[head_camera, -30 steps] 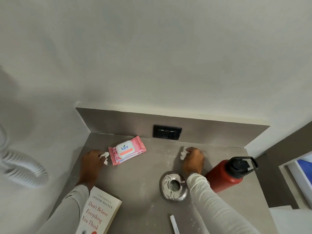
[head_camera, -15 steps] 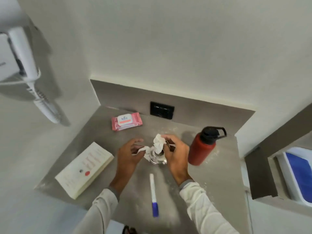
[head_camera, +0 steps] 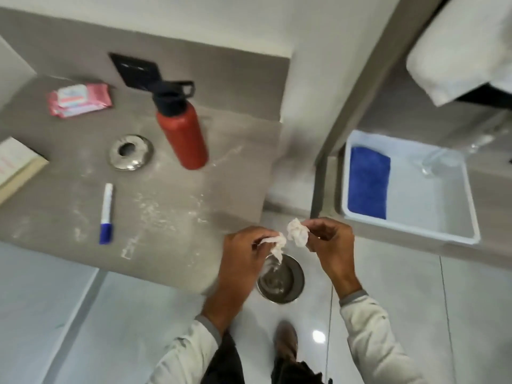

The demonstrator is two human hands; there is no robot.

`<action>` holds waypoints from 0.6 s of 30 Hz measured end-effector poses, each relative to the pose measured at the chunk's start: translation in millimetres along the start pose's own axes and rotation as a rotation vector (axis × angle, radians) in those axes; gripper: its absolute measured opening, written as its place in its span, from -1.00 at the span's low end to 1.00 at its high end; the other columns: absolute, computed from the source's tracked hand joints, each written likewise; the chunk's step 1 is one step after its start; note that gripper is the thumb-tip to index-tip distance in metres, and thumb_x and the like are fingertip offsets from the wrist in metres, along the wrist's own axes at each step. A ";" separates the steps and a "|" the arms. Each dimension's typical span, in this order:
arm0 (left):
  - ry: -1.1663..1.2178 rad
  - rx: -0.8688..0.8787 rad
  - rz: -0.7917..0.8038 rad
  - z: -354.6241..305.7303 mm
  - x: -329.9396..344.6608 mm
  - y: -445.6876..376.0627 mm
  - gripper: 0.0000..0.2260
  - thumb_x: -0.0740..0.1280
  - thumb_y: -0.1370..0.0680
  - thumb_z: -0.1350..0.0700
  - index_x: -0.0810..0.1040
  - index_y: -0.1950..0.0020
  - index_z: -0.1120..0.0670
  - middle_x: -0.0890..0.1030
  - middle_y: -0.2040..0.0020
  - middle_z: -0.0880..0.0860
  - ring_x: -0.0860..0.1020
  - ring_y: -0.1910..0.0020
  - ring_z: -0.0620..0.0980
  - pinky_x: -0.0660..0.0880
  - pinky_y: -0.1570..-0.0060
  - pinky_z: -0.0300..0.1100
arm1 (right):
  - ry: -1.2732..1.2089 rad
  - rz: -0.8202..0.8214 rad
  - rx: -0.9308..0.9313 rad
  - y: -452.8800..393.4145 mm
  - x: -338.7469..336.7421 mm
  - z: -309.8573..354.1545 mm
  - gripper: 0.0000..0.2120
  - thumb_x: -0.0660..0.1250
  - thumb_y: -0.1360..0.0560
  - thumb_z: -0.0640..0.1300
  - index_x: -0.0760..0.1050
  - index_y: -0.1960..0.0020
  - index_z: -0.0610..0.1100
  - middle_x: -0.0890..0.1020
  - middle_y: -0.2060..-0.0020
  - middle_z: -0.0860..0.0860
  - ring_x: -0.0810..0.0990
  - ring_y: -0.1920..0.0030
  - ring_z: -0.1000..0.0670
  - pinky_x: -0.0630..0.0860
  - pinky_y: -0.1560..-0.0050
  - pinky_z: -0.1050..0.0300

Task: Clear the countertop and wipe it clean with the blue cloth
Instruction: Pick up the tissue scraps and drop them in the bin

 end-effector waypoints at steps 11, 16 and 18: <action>-0.086 -0.666 0.007 172.8 199.0 57.0 -0.96 0.48 -0.41 0.17 0.71 0.17 0.07 0.72 0.25 -0.01 0.63 0.27 -0.12 0.53 0.01 -0.23 | 0.123 -0.104 0.604 8.0 -49.1 -261.7 -0.87 0.59 -0.32 -0.35 0.65 0.29 -0.27 0.64 0.46 -0.31 0.51 0.54 -0.10 0.52 0.34 -0.05; -0.058 -0.934 -0.112 307.0 234.1 34.7 -0.90 0.55 -0.33 0.14 0.70 0.20 0.11 0.74 0.18 0.14 0.66 0.08 0.19 0.56 -0.01 -0.05 | 0.290 -0.040 0.624 -25.1 -13.5 -360.2 -0.91 0.49 -0.40 -0.34 0.71 0.16 -0.18 0.74 0.19 -0.23 0.73 0.09 -0.25 0.67 -0.04 -0.15; -0.117 -0.924 -0.071 343.4 250.3 31.2 -0.91 0.51 -0.35 0.13 0.70 0.18 0.10 0.73 0.15 0.14 0.64 0.05 0.20 0.52 0.05 -0.13 | 0.483 0.105 0.570 -36.8 6.1 -387.3 -0.80 0.39 -0.45 -0.31 0.72 -0.02 -0.18 0.74 -0.02 -0.21 0.68 -0.11 -0.26 0.59 -0.20 -0.10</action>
Point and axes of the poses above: each hand's wrist, its own y-axis away from the middle knuckle, its own x-axis out of the palm, z = x × y, the point moved 3 cm from there along -y, towards the middle knuckle
